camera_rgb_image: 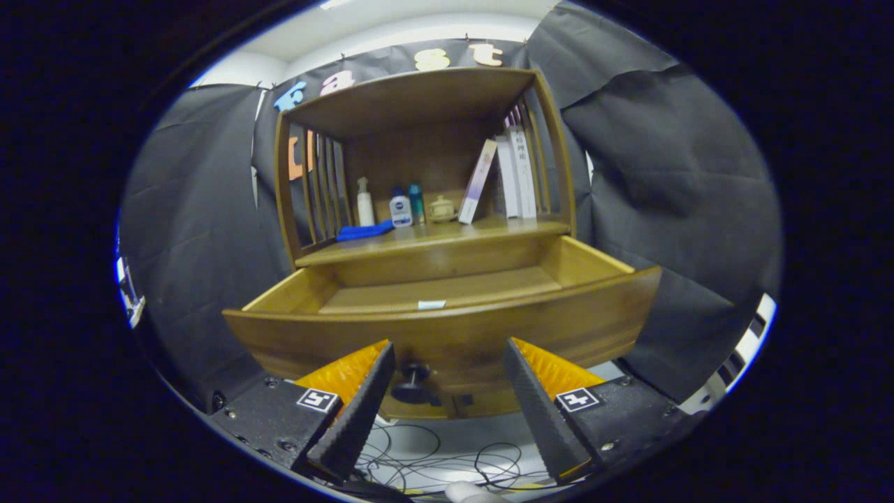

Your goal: Pull open the drawer, take out the items inside it, and place them on the countertop above the cabinet.

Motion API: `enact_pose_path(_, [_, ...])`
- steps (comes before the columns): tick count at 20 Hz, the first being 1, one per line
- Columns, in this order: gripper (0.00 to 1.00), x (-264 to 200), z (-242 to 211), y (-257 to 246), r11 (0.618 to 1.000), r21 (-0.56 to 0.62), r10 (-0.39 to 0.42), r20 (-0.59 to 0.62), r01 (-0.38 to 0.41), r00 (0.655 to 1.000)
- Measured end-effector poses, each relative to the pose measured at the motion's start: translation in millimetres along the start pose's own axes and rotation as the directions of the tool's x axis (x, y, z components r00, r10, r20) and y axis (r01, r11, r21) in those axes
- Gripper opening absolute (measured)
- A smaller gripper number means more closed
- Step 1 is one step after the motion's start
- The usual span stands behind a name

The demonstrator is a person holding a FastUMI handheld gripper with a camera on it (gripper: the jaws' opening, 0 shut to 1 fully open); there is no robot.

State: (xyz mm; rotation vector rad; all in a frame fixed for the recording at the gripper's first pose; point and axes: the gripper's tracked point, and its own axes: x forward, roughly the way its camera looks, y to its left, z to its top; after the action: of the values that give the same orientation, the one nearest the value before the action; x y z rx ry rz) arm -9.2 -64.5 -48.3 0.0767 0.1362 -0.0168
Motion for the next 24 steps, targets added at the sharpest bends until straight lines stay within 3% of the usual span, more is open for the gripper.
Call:
enact_pose_path(5, [0.99,2,66,-5,0.999,-0.030,-0.038,0.071,0.040,0.997])
enact_pose_path(10, [0.98,26,132,3,0.995,-0.070,-0.066,0.076,0.071,0.995])
enact_pose_path(13, [0.98,48,154,22,0.997,-0.069,-0.041,0.026,0.043,0.999])
enact_pose_path(19, [0.98,121,155,52,0.995,-0.103,-0.024,-0.180,0.006,0.983])
enact_pose_path(24, [0.98,176,109,58,0.983,-0.181,-0.086,-0.404,0.013,0.911])
